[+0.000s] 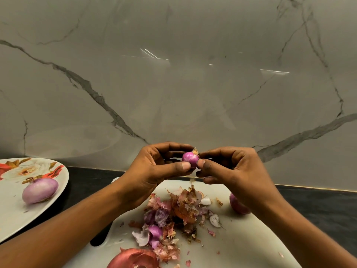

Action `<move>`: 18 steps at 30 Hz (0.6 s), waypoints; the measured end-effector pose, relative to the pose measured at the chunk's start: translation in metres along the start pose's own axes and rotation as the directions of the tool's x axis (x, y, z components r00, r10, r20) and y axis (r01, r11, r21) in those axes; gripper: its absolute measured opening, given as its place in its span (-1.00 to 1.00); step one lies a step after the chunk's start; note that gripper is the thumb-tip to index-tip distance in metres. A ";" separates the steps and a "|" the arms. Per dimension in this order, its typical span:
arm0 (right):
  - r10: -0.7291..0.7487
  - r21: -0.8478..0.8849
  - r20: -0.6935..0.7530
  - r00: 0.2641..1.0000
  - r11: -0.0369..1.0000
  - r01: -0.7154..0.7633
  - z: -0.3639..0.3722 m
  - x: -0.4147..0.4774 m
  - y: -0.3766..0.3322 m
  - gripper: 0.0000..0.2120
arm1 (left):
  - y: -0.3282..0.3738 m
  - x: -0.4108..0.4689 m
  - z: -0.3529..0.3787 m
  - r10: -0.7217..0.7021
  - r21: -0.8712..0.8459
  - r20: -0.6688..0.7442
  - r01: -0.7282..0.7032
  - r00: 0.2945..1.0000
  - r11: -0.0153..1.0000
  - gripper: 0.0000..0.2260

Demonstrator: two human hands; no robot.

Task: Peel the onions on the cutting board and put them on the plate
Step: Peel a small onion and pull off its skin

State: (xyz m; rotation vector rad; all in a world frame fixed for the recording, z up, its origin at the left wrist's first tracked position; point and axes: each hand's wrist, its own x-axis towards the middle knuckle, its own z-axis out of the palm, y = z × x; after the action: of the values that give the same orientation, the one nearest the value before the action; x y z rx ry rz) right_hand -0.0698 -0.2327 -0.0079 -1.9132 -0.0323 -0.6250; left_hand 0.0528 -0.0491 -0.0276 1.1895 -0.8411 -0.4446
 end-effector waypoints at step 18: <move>-0.203 -0.361 -0.045 0.978 0.916 0.173 0.002 -0.002 0.009 -0.96 | -0.001 0.000 0.002 0.029 0.107 -0.044 -0.025 0.999 0.994 -0.59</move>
State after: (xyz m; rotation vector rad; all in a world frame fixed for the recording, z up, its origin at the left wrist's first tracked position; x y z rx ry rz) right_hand -0.0684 -0.2344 -0.0165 -2.2499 -0.0551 -0.8876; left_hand 0.0520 -0.0509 -0.0286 1.2800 -0.8493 -0.3532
